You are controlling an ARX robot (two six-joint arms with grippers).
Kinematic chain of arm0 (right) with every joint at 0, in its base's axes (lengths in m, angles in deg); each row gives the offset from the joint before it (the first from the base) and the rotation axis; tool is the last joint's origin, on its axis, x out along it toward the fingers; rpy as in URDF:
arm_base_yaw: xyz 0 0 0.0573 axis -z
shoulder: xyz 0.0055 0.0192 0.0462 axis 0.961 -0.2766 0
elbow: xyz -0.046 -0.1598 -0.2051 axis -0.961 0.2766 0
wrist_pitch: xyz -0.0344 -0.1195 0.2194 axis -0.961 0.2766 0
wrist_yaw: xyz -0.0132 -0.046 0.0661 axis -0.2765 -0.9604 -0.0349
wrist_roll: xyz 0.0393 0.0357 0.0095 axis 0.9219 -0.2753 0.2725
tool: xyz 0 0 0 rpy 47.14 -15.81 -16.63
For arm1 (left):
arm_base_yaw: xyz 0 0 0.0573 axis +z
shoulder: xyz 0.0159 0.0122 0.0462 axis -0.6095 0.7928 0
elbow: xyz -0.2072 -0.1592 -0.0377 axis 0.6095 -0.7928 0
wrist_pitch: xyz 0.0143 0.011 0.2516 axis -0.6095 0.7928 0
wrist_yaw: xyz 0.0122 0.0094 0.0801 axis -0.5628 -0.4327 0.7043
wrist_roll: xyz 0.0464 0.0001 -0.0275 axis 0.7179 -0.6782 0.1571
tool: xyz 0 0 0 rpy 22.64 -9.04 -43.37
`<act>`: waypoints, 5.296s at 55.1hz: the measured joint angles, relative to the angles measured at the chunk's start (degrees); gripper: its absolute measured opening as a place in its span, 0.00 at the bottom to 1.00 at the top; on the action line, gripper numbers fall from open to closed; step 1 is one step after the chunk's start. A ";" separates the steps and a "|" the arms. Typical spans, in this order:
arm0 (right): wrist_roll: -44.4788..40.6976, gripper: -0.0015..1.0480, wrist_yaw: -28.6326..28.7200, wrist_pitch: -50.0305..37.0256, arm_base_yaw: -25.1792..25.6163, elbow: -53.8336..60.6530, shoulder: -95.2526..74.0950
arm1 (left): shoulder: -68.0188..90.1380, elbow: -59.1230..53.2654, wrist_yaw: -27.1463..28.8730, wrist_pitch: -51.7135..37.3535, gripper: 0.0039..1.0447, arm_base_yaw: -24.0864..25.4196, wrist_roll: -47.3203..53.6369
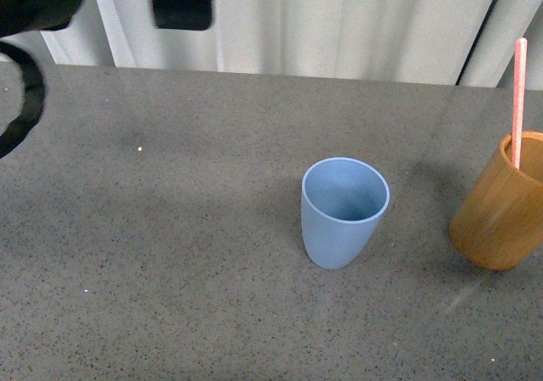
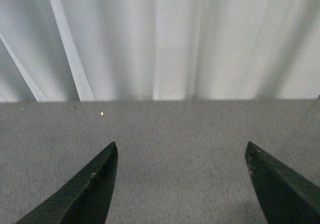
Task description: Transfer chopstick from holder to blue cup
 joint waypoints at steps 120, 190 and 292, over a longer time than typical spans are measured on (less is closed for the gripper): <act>0.00 0.90 0.04 0.00 0.00 0.00 0.00 | -79.93 -33.92 -26.14 38.66 0.03 28.24 2.62; -8.48 0.90 13.44 -42.95 5.88 -12.15 -74.36 | -84.35 -33.92 -26.14 41.59 0.94 28.24 2.73; -4.79 0.01 6.93 -47.52 -5.86 -35.63 -90.42 | -84.35 -33.92 -26.16 41.59 0.94 28.24 2.73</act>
